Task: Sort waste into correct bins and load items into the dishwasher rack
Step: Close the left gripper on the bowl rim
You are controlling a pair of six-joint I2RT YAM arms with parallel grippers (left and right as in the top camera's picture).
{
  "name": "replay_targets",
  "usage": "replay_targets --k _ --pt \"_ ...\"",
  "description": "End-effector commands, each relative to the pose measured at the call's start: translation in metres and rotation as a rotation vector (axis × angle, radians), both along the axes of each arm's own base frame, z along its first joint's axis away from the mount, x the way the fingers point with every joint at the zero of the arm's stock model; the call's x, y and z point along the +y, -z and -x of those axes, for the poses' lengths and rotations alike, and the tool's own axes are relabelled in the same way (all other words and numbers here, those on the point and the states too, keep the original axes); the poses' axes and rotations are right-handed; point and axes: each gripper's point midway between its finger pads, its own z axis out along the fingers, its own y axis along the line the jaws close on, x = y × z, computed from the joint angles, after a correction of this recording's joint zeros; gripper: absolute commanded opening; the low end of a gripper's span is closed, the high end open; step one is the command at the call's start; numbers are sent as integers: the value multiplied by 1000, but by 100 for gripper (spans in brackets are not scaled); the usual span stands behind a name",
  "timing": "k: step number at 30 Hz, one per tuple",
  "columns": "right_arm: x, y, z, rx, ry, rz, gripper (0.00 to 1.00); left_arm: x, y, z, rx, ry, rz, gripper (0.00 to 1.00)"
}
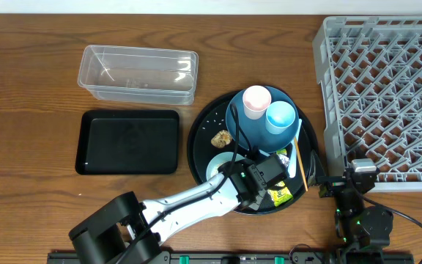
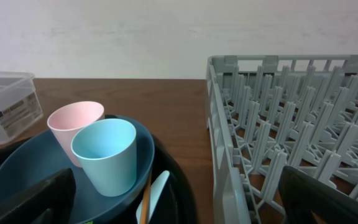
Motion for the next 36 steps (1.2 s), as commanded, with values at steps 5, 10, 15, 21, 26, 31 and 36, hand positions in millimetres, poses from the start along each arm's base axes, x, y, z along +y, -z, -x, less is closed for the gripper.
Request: replay_targets --k 5,10,15,21,26,31,36 --pt "-3 2 0 4 13 12 99 4 3 -1 -12 9 -24 32" --pt "-3 2 0 4 13 12 99 6 3 0 -8 9 -31 32" --pt "-3 2 0 4 13 12 99 6 4 0 -8 9 -32 31" --pt "-3 2 0 4 14 11 99 6 4 0 -7 9 -32 31" --pt "-3 2 0 4 13 12 99 6 4 0 -7 9 -32 26" --pt "-3 2 0 4 13 12 99 6 6 1 -4 13 -37 26" --pt "-3 2 0 4 13 12 99 6 7 1 -2 13 -41 26"
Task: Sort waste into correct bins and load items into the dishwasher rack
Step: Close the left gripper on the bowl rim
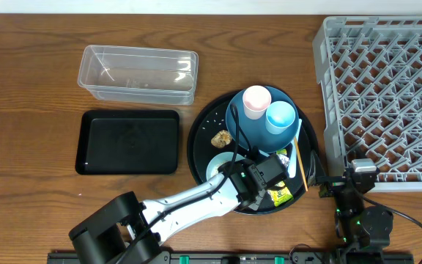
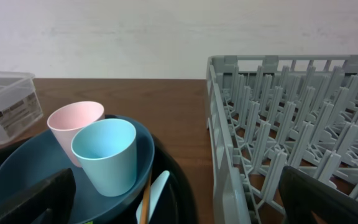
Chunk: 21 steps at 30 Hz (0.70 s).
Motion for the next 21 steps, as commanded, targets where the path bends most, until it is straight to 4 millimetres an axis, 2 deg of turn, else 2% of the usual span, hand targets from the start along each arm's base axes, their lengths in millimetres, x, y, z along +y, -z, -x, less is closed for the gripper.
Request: replay_targets --k 1,11,16,21 --pt "-3 2 0 4 13 12 99 5 7 1 -2 10 -35 26" --pt "-3 2 0 4 13 12 99 6 11 1 5 10 -46 25" --pt "-3 2 0 4 13 12 99 6 11 1 4 10 -47 19" --pt "-3 2 0 4 13 12 99 6 11 1 4 10 -47 19"
